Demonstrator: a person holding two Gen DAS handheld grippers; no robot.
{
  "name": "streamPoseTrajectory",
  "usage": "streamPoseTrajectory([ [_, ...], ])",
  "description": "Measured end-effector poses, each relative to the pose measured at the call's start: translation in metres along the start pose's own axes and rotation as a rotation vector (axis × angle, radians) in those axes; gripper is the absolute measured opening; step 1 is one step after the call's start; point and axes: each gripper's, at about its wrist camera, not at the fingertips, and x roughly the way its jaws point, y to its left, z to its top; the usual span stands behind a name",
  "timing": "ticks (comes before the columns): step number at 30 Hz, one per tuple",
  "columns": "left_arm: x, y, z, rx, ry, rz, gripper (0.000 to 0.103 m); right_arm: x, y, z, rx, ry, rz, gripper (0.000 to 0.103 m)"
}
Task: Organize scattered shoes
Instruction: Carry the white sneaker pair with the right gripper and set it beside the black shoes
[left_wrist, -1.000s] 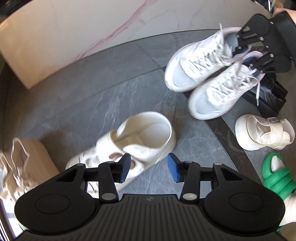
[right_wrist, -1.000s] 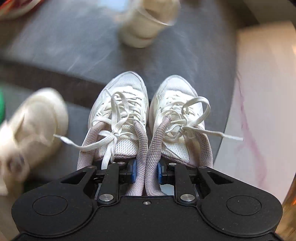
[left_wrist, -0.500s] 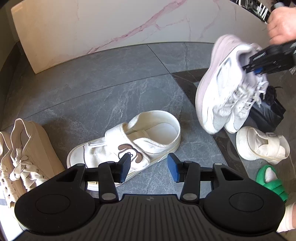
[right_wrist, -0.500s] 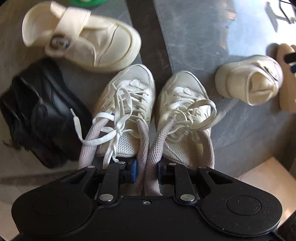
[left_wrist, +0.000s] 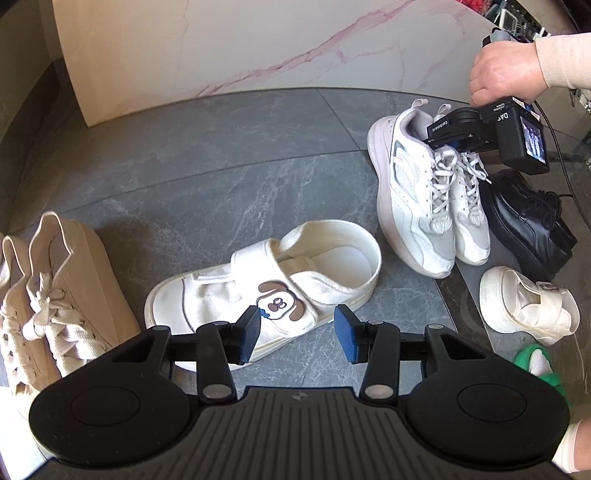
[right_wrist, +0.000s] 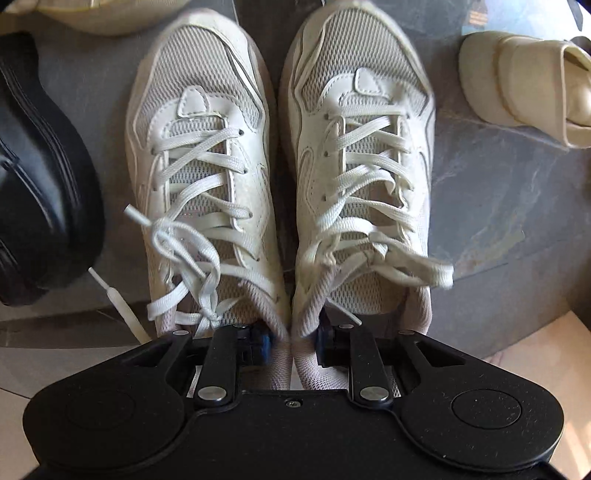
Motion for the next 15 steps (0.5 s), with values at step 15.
streamPoseTrajectory([
  [15,0.011,0.009,-0.018,0.069,0.057,0.094,0.042,-0.036,-0.012,0.022,0.325,0.098,-0.170,0.039],
])
